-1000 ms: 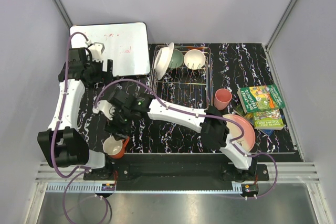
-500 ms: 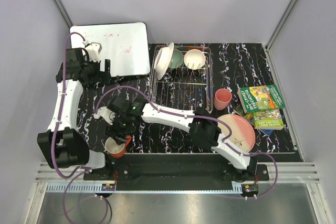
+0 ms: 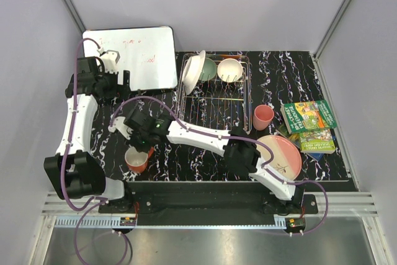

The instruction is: Load the mixed dishes into the dish rack

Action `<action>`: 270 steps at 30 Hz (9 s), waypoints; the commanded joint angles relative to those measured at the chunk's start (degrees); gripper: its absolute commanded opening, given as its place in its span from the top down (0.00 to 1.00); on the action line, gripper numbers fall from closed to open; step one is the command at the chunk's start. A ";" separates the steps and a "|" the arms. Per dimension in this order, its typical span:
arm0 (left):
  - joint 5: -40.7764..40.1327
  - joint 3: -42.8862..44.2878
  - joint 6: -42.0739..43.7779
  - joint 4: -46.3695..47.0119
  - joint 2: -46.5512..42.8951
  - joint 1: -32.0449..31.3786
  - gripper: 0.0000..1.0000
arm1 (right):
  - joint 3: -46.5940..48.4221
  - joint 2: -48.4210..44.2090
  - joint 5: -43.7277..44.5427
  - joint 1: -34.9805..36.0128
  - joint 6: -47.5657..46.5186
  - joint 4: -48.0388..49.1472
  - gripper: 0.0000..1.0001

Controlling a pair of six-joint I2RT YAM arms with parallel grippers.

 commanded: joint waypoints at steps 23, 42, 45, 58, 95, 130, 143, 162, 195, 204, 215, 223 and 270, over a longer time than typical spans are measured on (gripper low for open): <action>1.87 1.64 -0.81 2.34 0.02 0.90 0.01 | 4.66 4.79 11.18 -8.87 1.19 6.94 0.32; 3.63 2.17 -1.78 0.32 -2.18 0.90 0.01 | 10.73 -1.54 6.43 -9.66 3.39 6.15 0.16; 4.07 1.73 -1.95 0.32 -2.01 0.90 0.01 | 11.17 -1.71 6.60 -10.19 3.48 6.50 0.15; 4.68 1.90 -2.92 -0.21 -2.27 0.90 0.01 | 15.21 -3.03 6.60 -14.50 3.74 7.82 0.15; 8.47 21.06 13.69 -27.11 3.36 -33.38 0.01 | -78.38 -77.13 31.85 -27.77 71.61 -19.10 0.00; 6.79 20.27 11.76 -22.10 -0.07 -29.07 0.01 | -82.26 -51.03 2.21 -21.36 47.25 9.40 0.17; 8.28 17.20 12.28 -21.66 -1.65 -28.90 0.01 | -88.32 -57.34 1.24 -14.41 54.80 12.03 0.13; -1.82 2.53 24.58 -22.09 0.72 -33.64 0.01 | -88.33 -57.18 1.24 -8.18 54.11 12.30 0.15; -8.94 4.27 20.73 -3.99 16.97 -43.22 0.01 | -88.68 -58.41 4.49 -5.18 53.40 14.06 0.19; -8.59 9.02 18.53 -2.94 21.11 -47.97 0.01 | -85.34 -54.54 3.26 -5.18 47.87 13.88 0.18; -12.63 12.71 14.92 -1.44 20.58 -47.97 0.01 | -72.07 -41.18 1.15 -5.09 32.75 11.95 0.18; -12.72 13.24 12.55 -0.91 20.75 -47.80 0.01 | -66.45 -36.78 -3.33 -5.45 26.16 10.28 0.18; 4.76 -14.53 4.91 -5.31 -5.79 -41.20 0.01 | -94.20 -85.55 20.66 -20.12 55.06 8.34 0.16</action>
